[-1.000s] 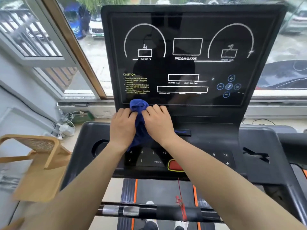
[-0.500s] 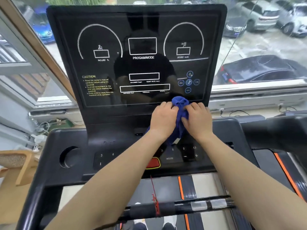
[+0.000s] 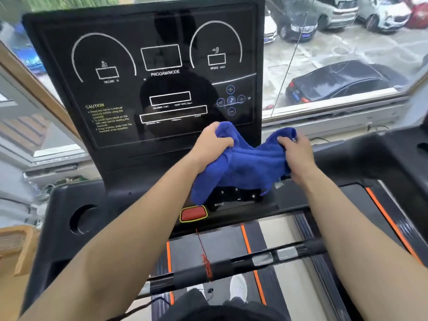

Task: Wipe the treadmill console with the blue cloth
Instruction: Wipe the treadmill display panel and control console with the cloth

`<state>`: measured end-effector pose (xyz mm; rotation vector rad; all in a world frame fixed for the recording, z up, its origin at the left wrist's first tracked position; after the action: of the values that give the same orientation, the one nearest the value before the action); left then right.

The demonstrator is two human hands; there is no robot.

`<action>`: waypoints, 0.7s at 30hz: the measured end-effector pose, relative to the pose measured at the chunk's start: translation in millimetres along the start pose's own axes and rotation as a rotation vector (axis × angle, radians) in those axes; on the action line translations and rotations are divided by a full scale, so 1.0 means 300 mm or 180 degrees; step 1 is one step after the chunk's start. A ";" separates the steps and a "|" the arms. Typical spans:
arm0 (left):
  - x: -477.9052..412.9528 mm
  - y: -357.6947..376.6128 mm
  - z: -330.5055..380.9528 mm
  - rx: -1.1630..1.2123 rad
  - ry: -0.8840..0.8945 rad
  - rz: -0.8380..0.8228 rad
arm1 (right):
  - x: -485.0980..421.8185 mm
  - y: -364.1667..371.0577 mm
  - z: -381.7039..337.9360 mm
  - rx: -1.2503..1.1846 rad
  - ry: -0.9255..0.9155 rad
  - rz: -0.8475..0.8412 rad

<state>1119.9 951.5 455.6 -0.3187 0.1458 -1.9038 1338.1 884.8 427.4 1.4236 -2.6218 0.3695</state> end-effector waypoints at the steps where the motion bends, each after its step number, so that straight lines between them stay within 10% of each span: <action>1: 0.010 0.002 -0.029 -0.0772 -0.0015 0.0235 | -0.001 0.009 0.017 0.0427 -0.0121 -0.0111; 5: 0.097 0.078 -0.126 -0.2879 0.0831 0.1269 | 0.022 0.068 0.174 0.1803 -0.0560 -0.0606; 11: 0.086 0.255 -0.351 -0.3781 0.0870 -0.0094 | 0.094 0.188 0.374 0.3683 -0.1923 -0.0991; 21: 0.056 0.140 -0.334 -0.3929 0.2520 0.0778 | -0.013 0.400 0.302 0.4010 -0.2733 -0.1296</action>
<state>1123.5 915.9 351.7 -0.3014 1.8146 -1.3787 1239.5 925.6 321.5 2.9160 -2.4379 1.9399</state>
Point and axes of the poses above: each hand's wrist, its own x-axis away from the middle knuckle, its own y-axis out of the palm, z = x × y, the point moved 6 cm from there along -x, towards the middle knuckle
